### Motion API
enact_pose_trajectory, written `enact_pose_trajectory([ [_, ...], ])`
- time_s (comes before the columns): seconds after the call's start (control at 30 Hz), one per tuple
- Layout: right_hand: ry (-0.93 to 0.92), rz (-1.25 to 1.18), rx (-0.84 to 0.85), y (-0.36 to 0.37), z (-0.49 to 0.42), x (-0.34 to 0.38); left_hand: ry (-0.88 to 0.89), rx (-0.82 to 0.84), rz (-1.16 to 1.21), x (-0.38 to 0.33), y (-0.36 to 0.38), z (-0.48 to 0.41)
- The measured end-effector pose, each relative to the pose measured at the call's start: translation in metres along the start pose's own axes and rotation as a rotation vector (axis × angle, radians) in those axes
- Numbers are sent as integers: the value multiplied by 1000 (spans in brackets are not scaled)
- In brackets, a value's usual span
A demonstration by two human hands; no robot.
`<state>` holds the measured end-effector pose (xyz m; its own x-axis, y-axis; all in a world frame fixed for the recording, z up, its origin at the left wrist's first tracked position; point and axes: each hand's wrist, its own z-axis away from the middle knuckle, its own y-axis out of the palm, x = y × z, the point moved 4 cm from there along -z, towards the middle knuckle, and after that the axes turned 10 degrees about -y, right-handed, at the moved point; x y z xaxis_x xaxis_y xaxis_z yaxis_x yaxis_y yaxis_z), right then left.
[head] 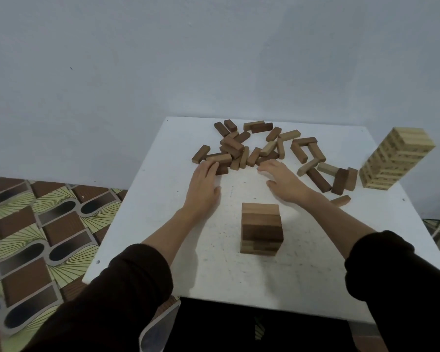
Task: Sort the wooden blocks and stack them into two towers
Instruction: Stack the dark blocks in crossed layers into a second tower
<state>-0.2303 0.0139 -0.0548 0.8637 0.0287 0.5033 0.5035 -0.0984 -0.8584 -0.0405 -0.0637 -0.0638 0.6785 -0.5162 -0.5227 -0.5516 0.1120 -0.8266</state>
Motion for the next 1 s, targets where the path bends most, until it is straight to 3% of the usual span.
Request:
enact_pose_trajectory([
  [0.13, -97, 104, -4, 5, -27, 4, 76, -12, -79, 2, 5, -22],
  [0.43, -232, 279, -42, 10, -48, 6, 178, -128, -34, -3, 10, -26],
  [0.6, -289, 304, -83, 9, -36, 7, 280, -105, 12, -9, 15, -8],
  [0.8, -319, 156, -80, 7, -17, 11, 289, -115, -29, -2, 18, -5],
  [1.0, -158, -82, -66, 3, -8, 15, 83, -76, 21, 1, 17, 2],
])
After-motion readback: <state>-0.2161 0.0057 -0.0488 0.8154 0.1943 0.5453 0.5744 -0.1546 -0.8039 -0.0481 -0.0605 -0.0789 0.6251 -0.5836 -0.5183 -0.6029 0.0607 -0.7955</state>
